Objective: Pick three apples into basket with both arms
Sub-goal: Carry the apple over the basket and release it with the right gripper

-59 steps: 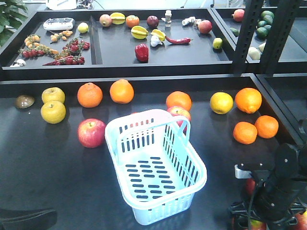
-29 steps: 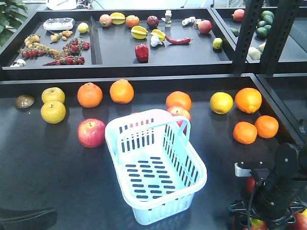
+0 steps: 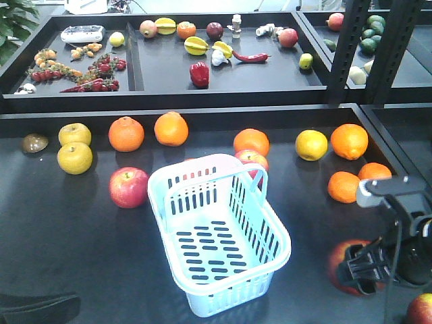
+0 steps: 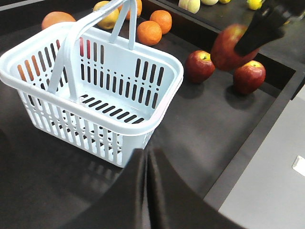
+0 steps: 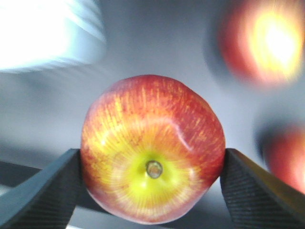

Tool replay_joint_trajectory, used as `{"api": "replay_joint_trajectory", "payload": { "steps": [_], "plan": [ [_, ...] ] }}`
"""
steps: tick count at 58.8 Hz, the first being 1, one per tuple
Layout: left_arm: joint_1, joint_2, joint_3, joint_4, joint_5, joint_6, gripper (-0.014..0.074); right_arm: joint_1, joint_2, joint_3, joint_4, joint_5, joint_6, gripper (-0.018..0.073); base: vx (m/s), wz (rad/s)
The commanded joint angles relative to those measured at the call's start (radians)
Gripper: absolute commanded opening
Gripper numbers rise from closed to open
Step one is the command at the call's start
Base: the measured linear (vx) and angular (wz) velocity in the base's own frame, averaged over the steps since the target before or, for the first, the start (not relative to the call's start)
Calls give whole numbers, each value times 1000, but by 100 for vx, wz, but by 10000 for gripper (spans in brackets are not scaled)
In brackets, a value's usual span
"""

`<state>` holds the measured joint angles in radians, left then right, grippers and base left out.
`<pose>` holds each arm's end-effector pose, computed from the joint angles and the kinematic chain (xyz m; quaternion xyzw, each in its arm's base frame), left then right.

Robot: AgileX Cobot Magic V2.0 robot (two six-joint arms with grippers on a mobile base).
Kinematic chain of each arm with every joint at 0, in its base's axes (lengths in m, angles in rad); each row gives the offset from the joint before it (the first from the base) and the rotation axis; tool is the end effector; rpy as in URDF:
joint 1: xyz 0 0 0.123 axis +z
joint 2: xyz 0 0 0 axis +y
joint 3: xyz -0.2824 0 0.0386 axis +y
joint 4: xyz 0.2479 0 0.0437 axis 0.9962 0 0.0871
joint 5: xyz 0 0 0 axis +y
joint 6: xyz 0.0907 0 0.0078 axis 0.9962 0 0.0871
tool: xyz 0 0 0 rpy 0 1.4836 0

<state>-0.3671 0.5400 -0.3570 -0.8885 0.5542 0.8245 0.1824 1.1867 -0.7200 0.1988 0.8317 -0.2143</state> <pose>0.0832 -0.0719 0.2616 0.2661 0.7969 -0.2645 0.4735 0.1976 0.0500 0.2427 -0.1413 0.9702 0.0813 0.1793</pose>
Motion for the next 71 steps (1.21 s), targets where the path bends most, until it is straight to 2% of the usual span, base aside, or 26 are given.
{"api": "replay_joint_trajectory", "payload": {
  "steps": [1, 6, 10, 14, 19, 24, 30, 37, 44, 52, 57, 65, 71],
  "plan": [
    [-4, 2, -23, -32, -43, -2, -6, 82, -115, -37, 135, -79, -88, -1, 0, 0],
    [-4, 2, -23, -32, -45, -2, -6, 165, -134, -37, 231, -190, -130, 1, 0, 0],
    [-4, 2, -23, -32, -45, -2, -6, 211, -115, -37, 270, -261, -130, 12, 0, 0],
    [-4, 2, -23, -32, -45, -2, -6, 238, -69, -37, 277, -326, -131, 36, 0, 0],
    [-4, 2, -23, -32, -45, -2, -6, 236, 5, -59, 279, -397, -135, 91, 0, 0],
    [-4, 2, -23, -32, -45, -2, -6, 235, 99, -121, 273, -380, -135, 186, 0, 0],
    [-4, 2, -23, -32, -45, -2, -6, 235, 209, -206, 270, -308, -140, 366, 0, 0],
    [-4, 2, -23, -32, -42, -2, -6, 235, 296, -274, 256, -254, -138, 536, 0, 0],
    [-4, 2, -23, -32, -39, -2, -6, 235, 325, -308, 256, -216, -135, 608, 0, 0],
    [-4, 2, -23, -32, -39, -2, -6, 234, 303, -315, 245, -209, -137, 571, 0, 0],
    [-4, 2, -23, -32, -39, -2, -6, 234, 272, -315, 218, -188, -134, 499, 0, 0],
    [-4, 2, -23, -32, -41, -2, -6, 234, 207, -315, 126, -118, -77, 281, 0, 0],
    [-4, 2, -23, -32, -41, -2, -6, 234, 163, -315, -11, -67, 26, 66, 0, 0]
  ]
}}
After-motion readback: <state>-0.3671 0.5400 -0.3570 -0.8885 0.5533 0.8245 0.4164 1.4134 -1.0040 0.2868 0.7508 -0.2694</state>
